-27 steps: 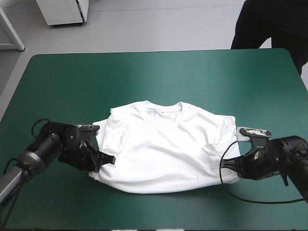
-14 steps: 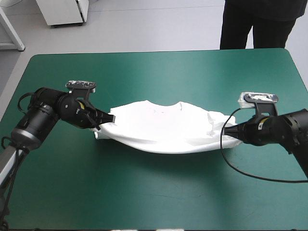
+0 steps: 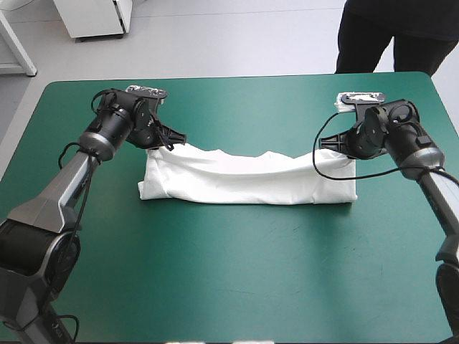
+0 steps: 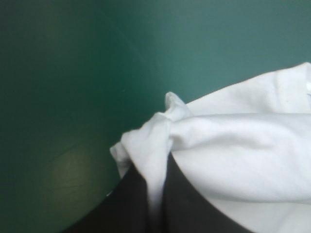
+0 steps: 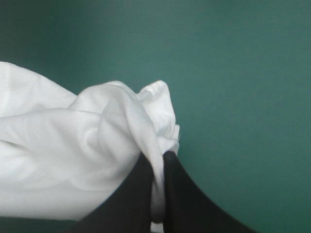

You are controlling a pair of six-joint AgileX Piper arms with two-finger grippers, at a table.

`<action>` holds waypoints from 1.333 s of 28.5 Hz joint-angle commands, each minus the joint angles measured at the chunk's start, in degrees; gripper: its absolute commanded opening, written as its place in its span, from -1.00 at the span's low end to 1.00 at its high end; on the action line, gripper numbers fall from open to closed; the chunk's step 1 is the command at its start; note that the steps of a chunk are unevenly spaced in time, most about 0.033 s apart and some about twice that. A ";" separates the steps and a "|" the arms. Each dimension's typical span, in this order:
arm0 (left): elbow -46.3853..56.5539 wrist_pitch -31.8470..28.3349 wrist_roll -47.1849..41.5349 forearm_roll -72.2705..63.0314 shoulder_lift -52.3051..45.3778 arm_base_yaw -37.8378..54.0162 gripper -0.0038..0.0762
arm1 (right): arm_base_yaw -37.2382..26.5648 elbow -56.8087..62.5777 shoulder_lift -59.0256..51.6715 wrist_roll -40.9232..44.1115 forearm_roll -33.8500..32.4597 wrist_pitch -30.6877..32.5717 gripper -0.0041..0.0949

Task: Fold the cloth

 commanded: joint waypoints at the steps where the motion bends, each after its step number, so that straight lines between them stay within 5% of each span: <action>1: -2.13 -1.77 -0.56 0.74 0.91 0.74 -0.96 | -1.57 -2.41 1.71 -0.91 0.72 -4.07 -0.95; 16: -2.03 -6.70 -0.08 0.23 7.54 1.32 -0.96 | -1.86 -5.05 9.17 -1.56 3.29 -5.23 -0.94; 20: -2.14 -5.76 3.45 -1.52 7.01 1.32 -0.88 | -1.86 -7.88 9.17 -4.60 4.59 -2.47 -0.70; 26: -5.42 0.12 7.41 -4.56 6.15 1.32 -0.12 | -1.86 -12.72 9.17 -4.99 5.45 1.02 0.03; 31: -10.85 5.08 7.82 -4.45 5.99 1.32 0.45 | -1.86 -14.33 8.92 -4.99 5.36 2.48 0.07; 34: -13.82 6.25 9.05 -5.11 5.77 1.21 0.35 | -1.86 -14.33 8.30 -4.99 5.18 3.36 0.07; 38: -16.40 6.37 13.07 -10.57 5.53 0.10 -0.24 | -1.86 -14.33 7.82 -4.99 4.65 4.26 0.05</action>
